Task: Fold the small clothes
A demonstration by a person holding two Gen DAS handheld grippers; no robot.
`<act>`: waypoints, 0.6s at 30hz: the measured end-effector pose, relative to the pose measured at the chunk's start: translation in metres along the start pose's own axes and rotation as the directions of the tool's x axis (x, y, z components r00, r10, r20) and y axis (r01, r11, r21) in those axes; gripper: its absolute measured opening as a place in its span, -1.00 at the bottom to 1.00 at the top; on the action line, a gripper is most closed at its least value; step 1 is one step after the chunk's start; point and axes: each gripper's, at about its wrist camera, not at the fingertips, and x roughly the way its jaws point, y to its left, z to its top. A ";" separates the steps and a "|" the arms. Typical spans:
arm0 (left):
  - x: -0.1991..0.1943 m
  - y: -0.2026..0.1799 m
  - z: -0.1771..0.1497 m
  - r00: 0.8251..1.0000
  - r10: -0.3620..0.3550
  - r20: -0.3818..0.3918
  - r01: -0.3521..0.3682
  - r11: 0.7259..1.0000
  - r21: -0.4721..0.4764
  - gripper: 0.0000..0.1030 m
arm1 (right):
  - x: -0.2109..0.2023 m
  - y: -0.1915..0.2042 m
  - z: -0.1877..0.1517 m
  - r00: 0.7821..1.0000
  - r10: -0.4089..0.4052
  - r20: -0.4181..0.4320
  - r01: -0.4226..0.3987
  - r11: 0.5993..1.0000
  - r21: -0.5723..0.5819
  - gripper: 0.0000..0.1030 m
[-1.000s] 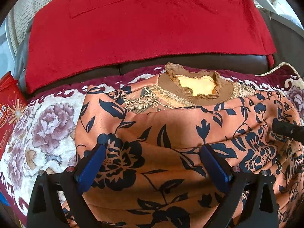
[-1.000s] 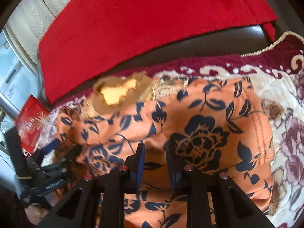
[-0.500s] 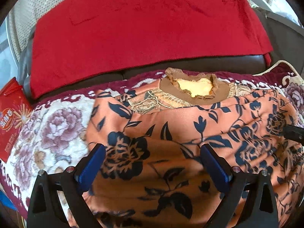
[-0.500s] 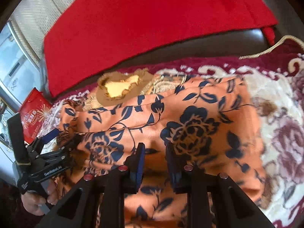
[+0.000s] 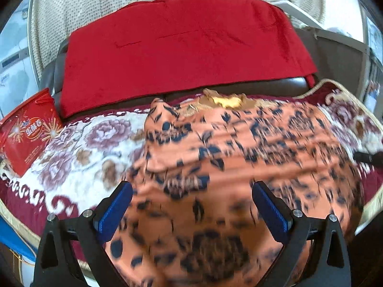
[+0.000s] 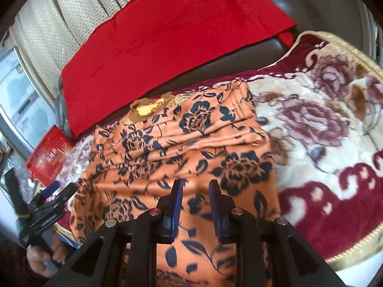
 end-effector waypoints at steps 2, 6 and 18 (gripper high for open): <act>-0.009 -0.003 -0.012 1.000 0.021 -0.005 -0.021 0.999 0.026 0.95 | -0.007 0.003 -0.005 1.000 0.020 -0.006 -0.020 1.000 0.003 -0.50; -0.002 -0.006 -0.027 0.995 0.054 -0.079 -0.051 0.998 0.042 0.95 | -0.013 0.011 -0.020 0.998 0.039 -0.046 -0.038 0.999 0.021 -0.50; 0.028 0.043 0.054 0.987 0.147 -0.059 -0.150 0.988 -0.042 0.95 | -0.006 0.023 0.012 0.998 -0.020 -0.055 0.014 0.995 -0.100 -0.50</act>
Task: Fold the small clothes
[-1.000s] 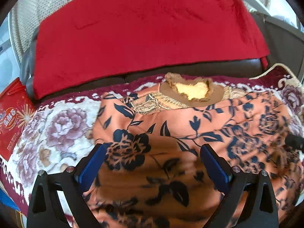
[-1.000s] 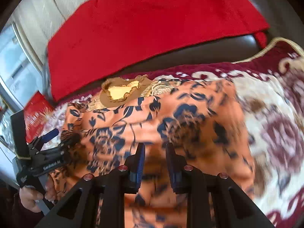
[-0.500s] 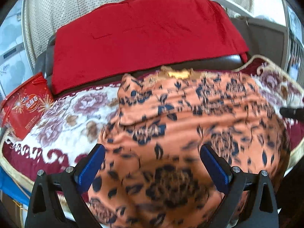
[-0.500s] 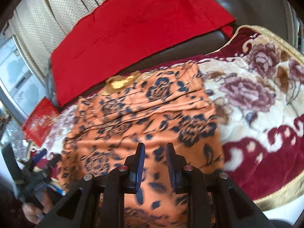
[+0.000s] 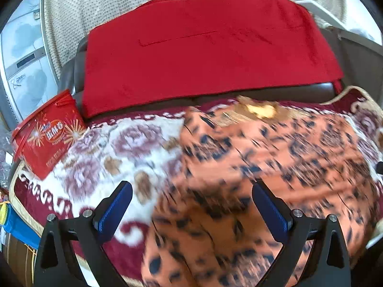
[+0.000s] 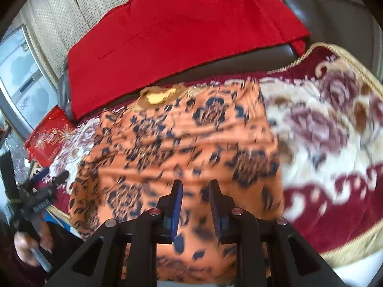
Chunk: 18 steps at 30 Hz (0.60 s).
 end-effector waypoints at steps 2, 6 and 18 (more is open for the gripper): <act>0.018 0.005 0.012 1.000 0.019 -0.022 -0.019 1.000 -0.019 0.95 | 0.009 -0.011 0.022 1.000 -0.004 -0.010 0.004 1.000 0.004 -0.50; 0.062 0.010 0.026 0.997 0.039 -0.068 -0.041 0.999 -0.027 0.95 | 0.032 -0.042 0.061 1.000 -0.018 -0.021 0.019 0.998 0.059 -0.50; 0.140 0.013 0.012 0.964 0.032 -0.265 -0.051 0.996 -0.067 0.95 | 0.131 -0.074 0.090 0.991 0.007 -0.137 0.011 0.991 0.131 -0.50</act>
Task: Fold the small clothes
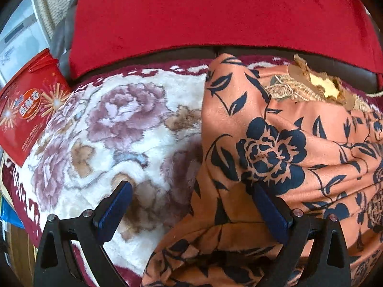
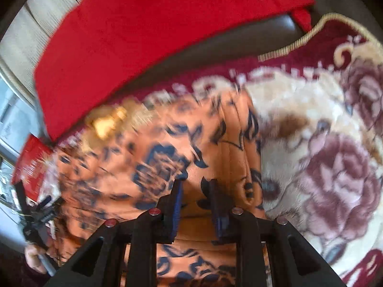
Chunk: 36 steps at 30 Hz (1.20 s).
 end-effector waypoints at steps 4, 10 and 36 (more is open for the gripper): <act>-0.038 0.013 -0.011 0.998 0.003 0.062 -0.003 1.000 0.000 0.94 | -0.022 0.009 -0.007 0.999 0.011 0.038 -0.009 0.998 -0.062 -0.50; -0.101 0.047 -0.056 0.988 -0.001 0.153 0.003 1.000 -0.011 0.94 | -0.083 -0.009 -0.048 0.978 0.132 0.159 -0.133 0.991 -0.007 -0.09; -0.226 0.060 -0.121 0.922 0.030 0.387 -0.033 0.999 0.000 0.94 | -0.153 0.024 -0.192 0.989 0.098 0.112 -0.088 0.992 -0.085 0.61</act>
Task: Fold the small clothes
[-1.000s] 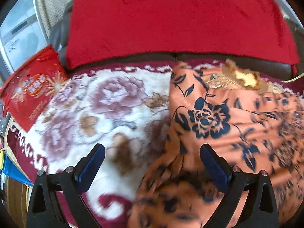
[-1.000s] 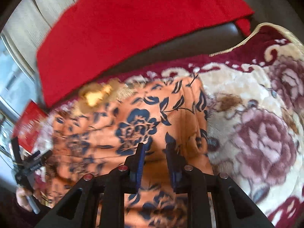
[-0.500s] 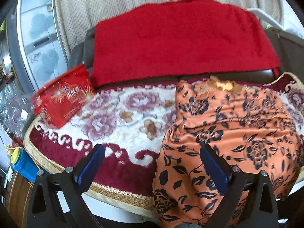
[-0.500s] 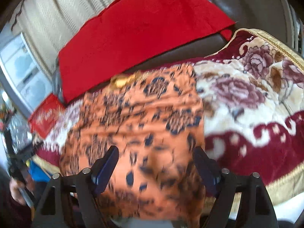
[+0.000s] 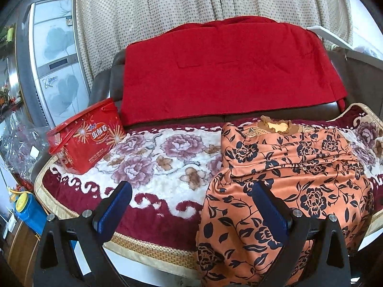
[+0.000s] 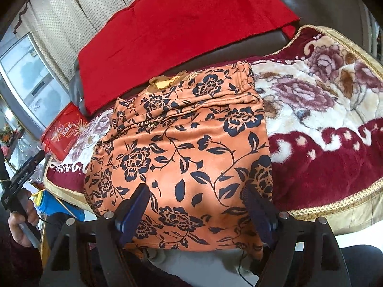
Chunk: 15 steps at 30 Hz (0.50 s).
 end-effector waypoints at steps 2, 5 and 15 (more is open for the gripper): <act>0.003 0.002 -0.003 1.000 -0.009 -0.024 0.009 1.000 -0.010 0.94 | 0.000 -0.004 -0.002 1.000 -0.005 -0.007 0.005 1.000 0.013 0.60; 0.019 0.008 -0.014 0.991 -0.060 -0.117 0.052 0.997 -0.064 0.94 | 0.001 -0.012 -0.006 1.000 -0.020 -0.022 0.020 0.999 0.035 0.61; 0.086 0.035 -0.099 0.867 -0.110 -0.487 0.004 0.977 -0.213 0.94 | 0.019 -0.054 -0.027 0.989 -0.027 -0.144 0.053 0.983 0.176 0.61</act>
